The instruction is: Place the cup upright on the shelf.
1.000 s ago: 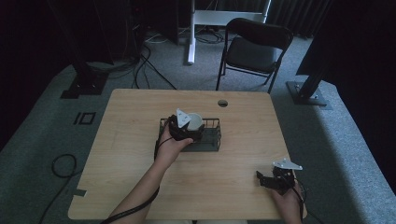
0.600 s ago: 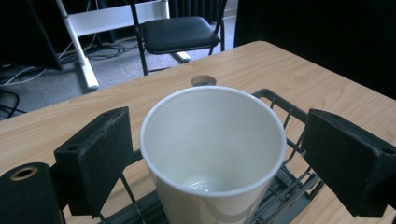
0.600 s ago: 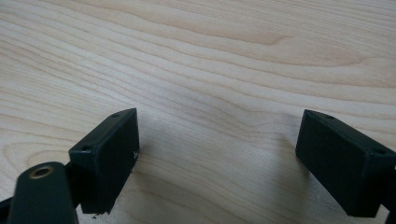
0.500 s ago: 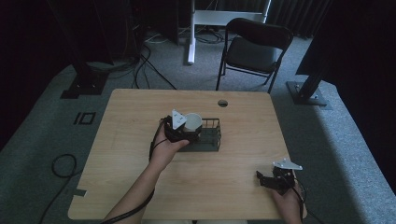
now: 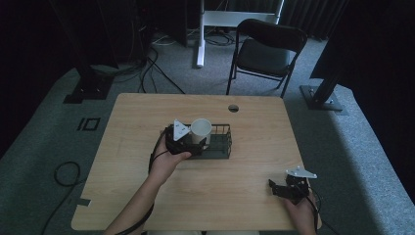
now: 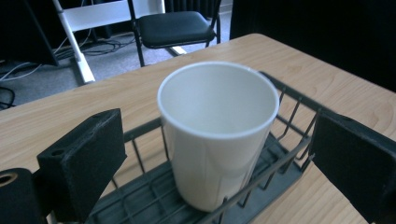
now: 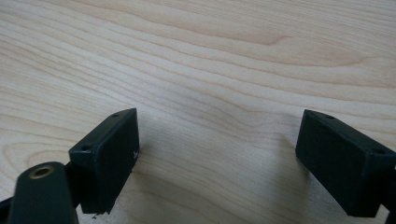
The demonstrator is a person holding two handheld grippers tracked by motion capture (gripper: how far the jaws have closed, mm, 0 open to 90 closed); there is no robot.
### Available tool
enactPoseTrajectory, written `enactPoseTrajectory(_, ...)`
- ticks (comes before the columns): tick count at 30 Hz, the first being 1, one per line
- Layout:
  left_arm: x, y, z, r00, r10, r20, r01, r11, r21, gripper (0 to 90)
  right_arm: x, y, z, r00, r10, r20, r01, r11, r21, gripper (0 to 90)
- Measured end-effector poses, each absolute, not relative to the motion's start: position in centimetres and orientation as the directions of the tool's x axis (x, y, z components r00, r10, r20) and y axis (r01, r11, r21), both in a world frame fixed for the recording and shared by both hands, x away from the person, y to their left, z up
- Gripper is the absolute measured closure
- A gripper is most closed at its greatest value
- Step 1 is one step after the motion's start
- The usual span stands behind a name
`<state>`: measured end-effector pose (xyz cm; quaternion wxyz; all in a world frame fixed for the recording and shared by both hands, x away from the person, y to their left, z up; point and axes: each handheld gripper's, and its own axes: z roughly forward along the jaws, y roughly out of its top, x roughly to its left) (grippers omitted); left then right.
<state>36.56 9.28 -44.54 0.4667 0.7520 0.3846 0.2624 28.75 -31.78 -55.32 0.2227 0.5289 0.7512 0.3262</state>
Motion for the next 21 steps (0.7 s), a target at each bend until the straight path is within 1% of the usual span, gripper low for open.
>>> enactPoseTrajectory(7, 35.7, 10.4, -44.7, 0.560, 0.828, 0.024, 0.334, -0.253, 0.908, 4.3, 28.8, -31.8, -55.3, -0.342, 0.940, 0.009, 0.648, 0.229, 0.726, 13.1)
enactPoseTrajectory(18, 34.5, 12.8, -45.7, 0.527, 0.850, -0.002, 0.362, -0.222, 0.905, 4.3, 28.7, -31.8, -55.3, -0.341, 0.940, 0.010, 0.649, 0.228, 0.726, 13.1)
enactPoseTrajectory(21, 34.0, 13.2, -45.8, 0.522, 0.853, 0.010, 0.359, -0.230, 0.904, 4.3, 28.7, -31.8, -55.3, -0.341, 0.940, 0.010, 0.649, 0.228, 0.726, 13.1)
